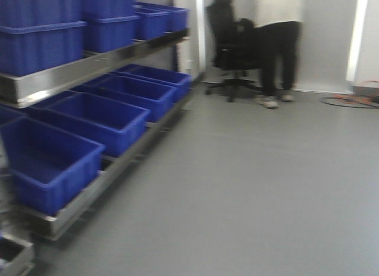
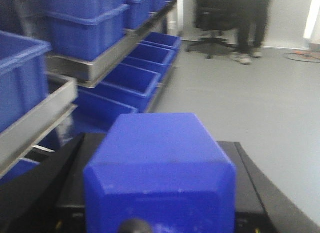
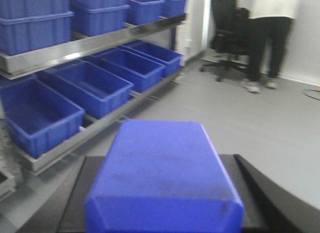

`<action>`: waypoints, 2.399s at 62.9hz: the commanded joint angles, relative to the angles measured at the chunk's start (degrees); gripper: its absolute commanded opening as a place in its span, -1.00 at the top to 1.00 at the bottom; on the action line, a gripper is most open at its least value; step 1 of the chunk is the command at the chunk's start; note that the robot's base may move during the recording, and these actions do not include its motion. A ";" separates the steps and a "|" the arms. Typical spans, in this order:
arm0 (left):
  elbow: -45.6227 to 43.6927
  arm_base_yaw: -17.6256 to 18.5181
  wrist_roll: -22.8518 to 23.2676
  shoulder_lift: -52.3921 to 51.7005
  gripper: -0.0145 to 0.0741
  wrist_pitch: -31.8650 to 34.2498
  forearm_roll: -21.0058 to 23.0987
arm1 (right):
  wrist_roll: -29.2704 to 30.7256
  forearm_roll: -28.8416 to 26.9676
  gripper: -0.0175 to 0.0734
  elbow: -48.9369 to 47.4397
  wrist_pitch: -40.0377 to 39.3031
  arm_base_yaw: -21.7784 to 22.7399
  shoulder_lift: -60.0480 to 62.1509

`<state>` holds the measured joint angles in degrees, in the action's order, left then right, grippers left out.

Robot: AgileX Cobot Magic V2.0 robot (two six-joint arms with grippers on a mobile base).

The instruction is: Pick and sort blue part to right shelf

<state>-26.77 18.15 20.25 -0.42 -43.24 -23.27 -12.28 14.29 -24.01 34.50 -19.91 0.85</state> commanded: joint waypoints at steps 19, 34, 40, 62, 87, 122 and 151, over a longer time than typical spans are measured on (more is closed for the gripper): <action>-1.67 0.44 0.50 0.17 -0.03 5.01 -0.96 | 0.54 1.01 0.07 -1.86 -5.30 0.02 0.91; -1.67 0.44 0.50 0.17 -0.03 5.01 -0.96 | 0.54 1.01 0.07 -1.86 -5.30 0.02 0.91; -1.67 0.44 0.50 0.17 -0.03 5.01 -0.96 | 0.54 1.01 0.07 -1.86 -5.25 0.02 0.91; -1.67 0.33 0.50 0.17 -0.03 5.01 -0.96 | 0.54 1.01 0.07 -1.86 -5.25 0.02 0.91; -1.67 0.33 0.50 0.17 -0.03 5.01 -0.96 | 0.54 1.01 0.07 -1.86 -5.25 0.02 0.91; -1.67 0.33 0.50 0.17 -0.03 5.01 -0.96 | 0.54 1.01 0.07 -1.86 -5.25 0.02 0.91; -1.23 0.33 0.50 0.17 -0.03 5.18 -1.12 | 0.54 5.05 0.07 -1.86 -5.74 0.02 0.91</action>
<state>-26.77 18.15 20.29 -0.42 -43.24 -23.27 -12.28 17.60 -24.01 34.39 -19.91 0.85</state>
